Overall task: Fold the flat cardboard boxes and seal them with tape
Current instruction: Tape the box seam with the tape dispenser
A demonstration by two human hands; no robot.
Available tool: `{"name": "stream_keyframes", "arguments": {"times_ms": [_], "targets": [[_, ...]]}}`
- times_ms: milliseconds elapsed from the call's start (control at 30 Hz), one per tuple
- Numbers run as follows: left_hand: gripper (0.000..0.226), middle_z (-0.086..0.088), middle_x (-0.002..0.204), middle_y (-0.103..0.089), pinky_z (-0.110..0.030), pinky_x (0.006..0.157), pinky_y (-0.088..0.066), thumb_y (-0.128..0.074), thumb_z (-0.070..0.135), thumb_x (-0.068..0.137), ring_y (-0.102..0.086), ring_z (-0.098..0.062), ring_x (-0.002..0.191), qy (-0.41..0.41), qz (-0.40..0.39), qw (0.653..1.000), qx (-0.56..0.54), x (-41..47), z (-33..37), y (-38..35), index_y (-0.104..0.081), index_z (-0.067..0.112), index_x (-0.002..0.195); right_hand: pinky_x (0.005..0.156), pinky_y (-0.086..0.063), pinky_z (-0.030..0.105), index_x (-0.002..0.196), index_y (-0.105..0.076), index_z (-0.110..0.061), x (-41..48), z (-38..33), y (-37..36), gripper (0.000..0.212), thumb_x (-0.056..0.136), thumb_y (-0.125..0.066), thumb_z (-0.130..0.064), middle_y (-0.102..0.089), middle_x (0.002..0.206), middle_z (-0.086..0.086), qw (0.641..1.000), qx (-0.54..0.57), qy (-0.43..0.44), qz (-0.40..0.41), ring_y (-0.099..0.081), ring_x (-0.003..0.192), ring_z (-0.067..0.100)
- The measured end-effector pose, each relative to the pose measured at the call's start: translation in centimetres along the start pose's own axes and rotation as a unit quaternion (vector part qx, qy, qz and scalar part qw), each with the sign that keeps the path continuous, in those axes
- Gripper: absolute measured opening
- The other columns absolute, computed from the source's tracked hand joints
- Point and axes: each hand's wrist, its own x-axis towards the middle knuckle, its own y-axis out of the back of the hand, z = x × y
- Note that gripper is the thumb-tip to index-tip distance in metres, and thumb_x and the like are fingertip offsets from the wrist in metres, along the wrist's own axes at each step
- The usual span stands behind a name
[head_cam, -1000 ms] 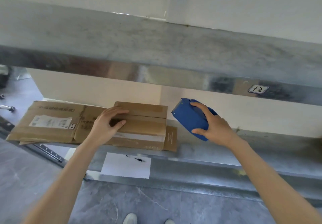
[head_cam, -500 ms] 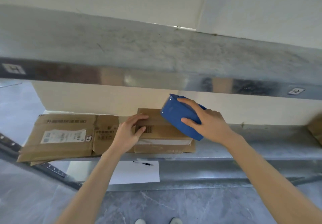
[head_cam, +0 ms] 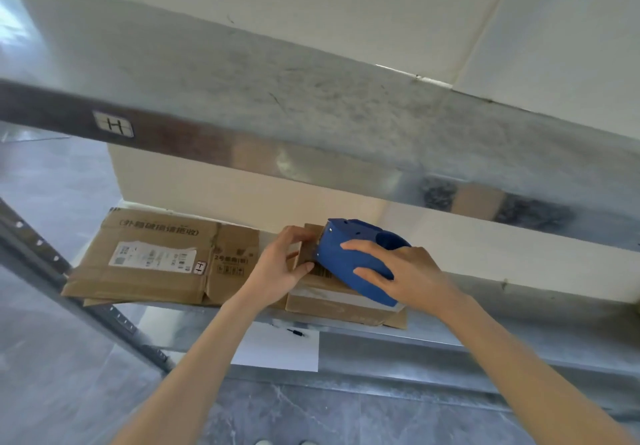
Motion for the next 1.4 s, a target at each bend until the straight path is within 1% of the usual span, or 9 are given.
{"name": "stream_keyframes", "arguments": {"times_ms": [267,367,467,600,767,867,1000,1267,1400], "targets": [[0.025,0.009,0.109,-0.072,-0.034,0.1,-0.05,-0.059,0.0,0.095,-0.064,-0.005,0.108,-0.013,-0.034,0.999,0.002,2.7,1.4,1.6,-0.071,0.016,0.111,0.048,-0.032,0.021,0.139,-0.011,-0.059,-0.3,1.2,-1.6,0.045,0.095,-0.02,-0.067,-0.052,0.053,-0.006,0.999,-0.006,0.028,0.033,-0.05,0.046,0.012],[0.028,0.006,0.12,-0.07,-0.035,0.101,-0.049,-0.053,0.005,0.1,-0.062,-0.007,0.115,-0.025,-0.058,0.998,0.023,3.6,2.7,1.3,-0.067,0.013,0.123,0.048,-0.031,0.021,0.139,-0.016,-0.057,-0.5,1.2,-1.5,0.044,0.097,-0.025,-0.062,-0.043,0.05,-0.009,0.999,-0.004,0.033,0.034,-0.046,0.045,0.011],[0.04,-0.003,0.127,-0.066,-0.04,0.104,-0.048,-0.044,-0.007,0.099,-0.06,-0.014,0.121,-0.008,-0.103,0.995,0.015,4.2,3.5,0.6,-0.061,0.009,0.131,0.05,-0.034,0.025,0.139,-0.018,-0.056,-0.6,1.2,-1.4,0.043,0.098,-0.03,-0.057,-0.036,0.049,-0.011,0.999,-0.005,0.032,0.029,-0.04,0.045,0.01],[0.046,-0.003,0.124,-0.067,-0.036,0.102,-0.049,-0.041,-0.015,0.096,-0.061,-0.012,0.118,-0.003,-0.117,0.993,0.021,4.8,3.8,0.5,-0.063,0.009,0.128,0.052,-0.039,0.027,0.139,-0.016,-0.056,-0.6,1.1,-1.2,0.044,0.101,-0.037,-0.052,-0.036,0.05,-0.009,0.999,-0.003,0.033,0.022,-0.041,0.046,0.011],[0.04,-0.006,0.113,-0.071,-0.035,0.092,-0.054,-0.047,-0.015,0.092,-0.067,-0.016,0.105,-0.002,-0.116,0.992,0.044,5.2,3.9,0.5,-0.068,0.005,0.119,0.053,-0.045,0.03,0.147,-0.029,-0.049,-0.8,1.0,-0.9,0.051,0.097,-0.023,-0.058,-0.047,0.055,-0.005,0.999,-0.008,0.033,0.004,-0.048,0.049,0.014],[0.04,-0.001,0.105,-0.073,-0.028,0.085,-0.055,-0.047,-0.016,0.091,-0.067,-0.007,0.095,0.002,-0.114,0.991,0.064,5.3,3.7,0.4,-0.07,0.008,0.113,0.057,-0.047,0.031,0.149,-0.03,-0.047,-0.9,1.2,-0.8,0.051,0.099,-0.026,-0.057,-0.049,0.058,-0.004,0.999,-0.007,0.037,0.0,-0.05,0.052,0.015],[0.039,-0.001,0.104,-0.071,-0.034,0.088,-0.055,-0.049,-0.014,0.091,-0.067,-0.014,0.097,0.02,-0.101,0.99,0.095,5.4,3.4,0.2,-0.07,0.014,0.109,0.059,-0.049,0.032,0.149,-0.028,-0.049,-1.0,1.3,-0.6,0.05,0.1,-0.028,-0.056,-0.053,0.06,-0.003,0.999,0.001,0.046,-0.003,-0.051,0.053,0.015],[0.058,0.009,0.102,-0.074,-0.027,0.083,-0.057,-0.053,-0.02,0.084,-0.069,-0.006,0.096,0.023,-0.087,0.995,0.045,5.0,3.5,-0.2,-0.07,0.032,0.1,0.056,-0.049,0.032,0.148,-0.027,-0.05,-1.3,1.5,-0.5,0.051,0.098,-0.021,-0.06,-0.053,0.058,-0.003,0.998,0.013,0.068,0.009,-0.051,0.051,0.015],[0.051,0.004,0.096,-0.076,-0.036,0.08,-0.06,-0.056,-0.017,0.086,-0.071,-0.013,0.093,0.023,-0.061,0.998,0.015,5.0,3.4,0.0,-0.072,0.029,0.1,0.052,-0.042,0.026,0.142,-0.022,-0.054,-1.2,1.7,-0.6,0.045,0.098,-0.026,-0.058,-0.051,0.055,-0.005,0.996,0.019,0.08,0.029,-0.048,0.047,0.013]]}}
